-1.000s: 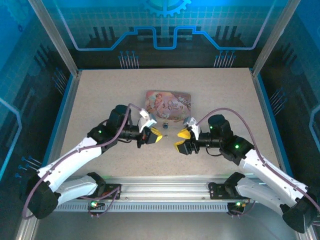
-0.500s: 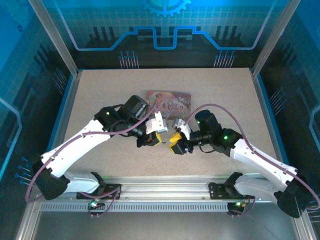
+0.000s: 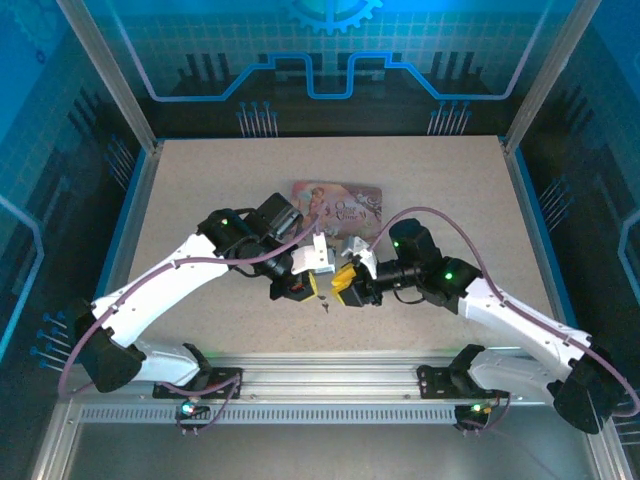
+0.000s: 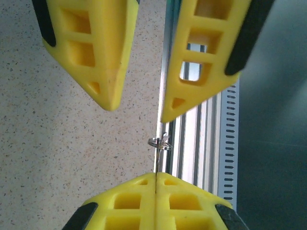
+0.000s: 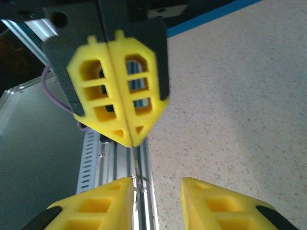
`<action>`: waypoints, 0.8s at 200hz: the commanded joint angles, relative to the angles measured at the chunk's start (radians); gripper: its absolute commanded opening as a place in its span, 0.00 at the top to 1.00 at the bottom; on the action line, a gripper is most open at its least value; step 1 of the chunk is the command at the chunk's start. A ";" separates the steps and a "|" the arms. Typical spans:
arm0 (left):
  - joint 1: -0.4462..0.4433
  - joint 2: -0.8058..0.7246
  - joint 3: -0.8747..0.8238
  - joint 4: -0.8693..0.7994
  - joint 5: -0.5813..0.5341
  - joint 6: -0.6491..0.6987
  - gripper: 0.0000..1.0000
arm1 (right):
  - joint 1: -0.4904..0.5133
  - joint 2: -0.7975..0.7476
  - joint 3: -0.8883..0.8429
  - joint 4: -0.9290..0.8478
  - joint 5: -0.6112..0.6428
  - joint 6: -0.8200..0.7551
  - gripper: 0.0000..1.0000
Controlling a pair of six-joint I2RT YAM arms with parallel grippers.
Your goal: Unlock the padlock with the key
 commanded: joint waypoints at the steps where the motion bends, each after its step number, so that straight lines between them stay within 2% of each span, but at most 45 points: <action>1: -0.007 -0.002 0.027 -0.034 0.037 0.024 1.00 | 0.023 0.021 -0.007 0.049 -0.086 0.016 0.68; 37: -0.007 -0.006 0.028 -0.043 0.039 0.032 1.00 | 0.032 0.032 -0.013 0.023 -0.125 0.004 0.68; 160: -0.008 -0.031 0.018 -0.015 0.090 0.034 1.00 | 0.022 0.068 -0.022 0.072 -0.107 0.018 0.78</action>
